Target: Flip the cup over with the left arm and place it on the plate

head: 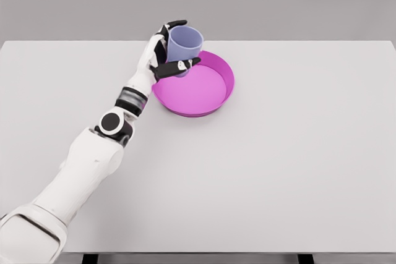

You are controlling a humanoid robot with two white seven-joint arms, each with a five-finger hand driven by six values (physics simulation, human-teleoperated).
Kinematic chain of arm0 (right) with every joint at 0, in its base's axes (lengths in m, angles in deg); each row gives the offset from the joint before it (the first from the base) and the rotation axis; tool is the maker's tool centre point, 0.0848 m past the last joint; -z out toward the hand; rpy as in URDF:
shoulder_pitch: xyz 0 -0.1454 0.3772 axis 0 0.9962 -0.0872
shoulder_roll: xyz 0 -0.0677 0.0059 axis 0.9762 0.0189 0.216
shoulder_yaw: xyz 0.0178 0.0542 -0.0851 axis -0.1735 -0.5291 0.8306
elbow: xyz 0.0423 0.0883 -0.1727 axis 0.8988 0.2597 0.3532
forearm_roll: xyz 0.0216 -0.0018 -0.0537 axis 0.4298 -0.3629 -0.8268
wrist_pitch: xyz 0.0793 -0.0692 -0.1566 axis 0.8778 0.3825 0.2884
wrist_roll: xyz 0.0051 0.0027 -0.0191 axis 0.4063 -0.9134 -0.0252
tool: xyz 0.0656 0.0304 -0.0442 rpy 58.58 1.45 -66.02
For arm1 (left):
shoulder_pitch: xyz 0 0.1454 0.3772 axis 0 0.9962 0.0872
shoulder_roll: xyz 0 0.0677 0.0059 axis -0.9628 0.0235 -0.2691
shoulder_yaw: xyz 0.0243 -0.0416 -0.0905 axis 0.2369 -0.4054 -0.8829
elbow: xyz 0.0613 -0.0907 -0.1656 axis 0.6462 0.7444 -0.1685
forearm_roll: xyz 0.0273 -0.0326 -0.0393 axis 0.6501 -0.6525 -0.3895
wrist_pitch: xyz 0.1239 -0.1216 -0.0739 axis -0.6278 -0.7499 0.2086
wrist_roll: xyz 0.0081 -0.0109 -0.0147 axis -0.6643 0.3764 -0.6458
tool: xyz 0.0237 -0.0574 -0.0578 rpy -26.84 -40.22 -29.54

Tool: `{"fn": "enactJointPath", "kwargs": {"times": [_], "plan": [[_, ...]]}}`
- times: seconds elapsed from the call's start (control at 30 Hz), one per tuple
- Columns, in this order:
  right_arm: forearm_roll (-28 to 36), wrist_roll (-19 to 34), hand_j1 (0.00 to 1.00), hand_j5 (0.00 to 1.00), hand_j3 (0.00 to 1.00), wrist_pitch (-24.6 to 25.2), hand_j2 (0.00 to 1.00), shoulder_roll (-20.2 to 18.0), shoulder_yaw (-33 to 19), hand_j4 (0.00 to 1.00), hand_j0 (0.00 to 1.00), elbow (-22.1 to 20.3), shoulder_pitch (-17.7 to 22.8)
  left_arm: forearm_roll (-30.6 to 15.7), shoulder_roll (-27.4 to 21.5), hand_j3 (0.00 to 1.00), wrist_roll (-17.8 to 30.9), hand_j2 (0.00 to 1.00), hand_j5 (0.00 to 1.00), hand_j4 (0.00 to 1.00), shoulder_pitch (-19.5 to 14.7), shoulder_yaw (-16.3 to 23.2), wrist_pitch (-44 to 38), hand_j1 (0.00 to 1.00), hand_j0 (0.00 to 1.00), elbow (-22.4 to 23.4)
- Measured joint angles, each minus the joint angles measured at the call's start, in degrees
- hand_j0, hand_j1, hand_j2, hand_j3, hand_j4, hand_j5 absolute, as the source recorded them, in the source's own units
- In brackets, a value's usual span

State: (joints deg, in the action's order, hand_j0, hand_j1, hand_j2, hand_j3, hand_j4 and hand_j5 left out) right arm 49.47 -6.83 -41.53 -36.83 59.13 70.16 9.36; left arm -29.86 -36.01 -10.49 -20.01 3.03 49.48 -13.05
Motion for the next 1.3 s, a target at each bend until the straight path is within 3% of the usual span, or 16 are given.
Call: {"fn": "enactJointPath", "kwargs": {"times": [0.27, 0.4, 0.63, 0.9, 1.03, 1.3], "plan": [[0.0, 0.0, 1.00, 1.00, 1.00, 0.0, 1.00, 0.0, 0.0, 1.00, 1.00, 0.0, 0.0, 0.0, 0.4, 0.59, 0.0, 0.59, 0.59, 0.59, 0.1, 1.1, 0.3, 0.59, 0.59, 0.0], [0.0, 0.0, 1.00, 1.00, 1.00, 0.0, 1.00, 0.0, 0.0, 1.00, 1.00, 0.0, 0.0, -0.3, 1.5, 0.57, 0.0, 0.57, 0.57, 0.57, 0.3, 1.6, 4.2, 0.57, 0.57, -1.5], [0.0, 0.0, 1.00, 1.00, 1.00, 0.0, 1.00, 0.0, 0.0, 1.00, 1.00, 0.0, 0.0, -5.6, 4.0, 0.57, 0.4, 0.57, 0.57, 0.57, 1.1, 1.8, 8.0, 0.57, 0.57, -1.4], [0.0, 0.0, 1.00, 1.00, 1.00, 0.0, 1.00, 0.0, 0.0, 1.00, 1.00, 0.0, 0.0, -6.9, 3.8, 0.58, 0.1, 0.58, 0.58, 0.58, 2.6, 1.7, 6.5, 0.58, 0.58, -0.8], [0.0, 0.0, 1.00, 1.00, 1.00, 0.0, 1.00, 0.0, 0.0, 1.00, 1.00, 0.0, 0.0, -6.9, 3.8, 0.70, 0.1, 0.70, 0.70, 0.70, 2.6, 1.7, 6.0, 0.70, 0.70, -0.8], [0.0, 0.0, 1.00, 1.00, 1.00, 0.0, 1.00, 0.0, 0.0, 1.00, 1.00, 0.0, 0.0, -6.9, 3.7, 0.79, 0.2, 0.79, 0.79, 0.79, 2.6, 1.7, 5.8, 0.79, 0.79, -1.3]]}}
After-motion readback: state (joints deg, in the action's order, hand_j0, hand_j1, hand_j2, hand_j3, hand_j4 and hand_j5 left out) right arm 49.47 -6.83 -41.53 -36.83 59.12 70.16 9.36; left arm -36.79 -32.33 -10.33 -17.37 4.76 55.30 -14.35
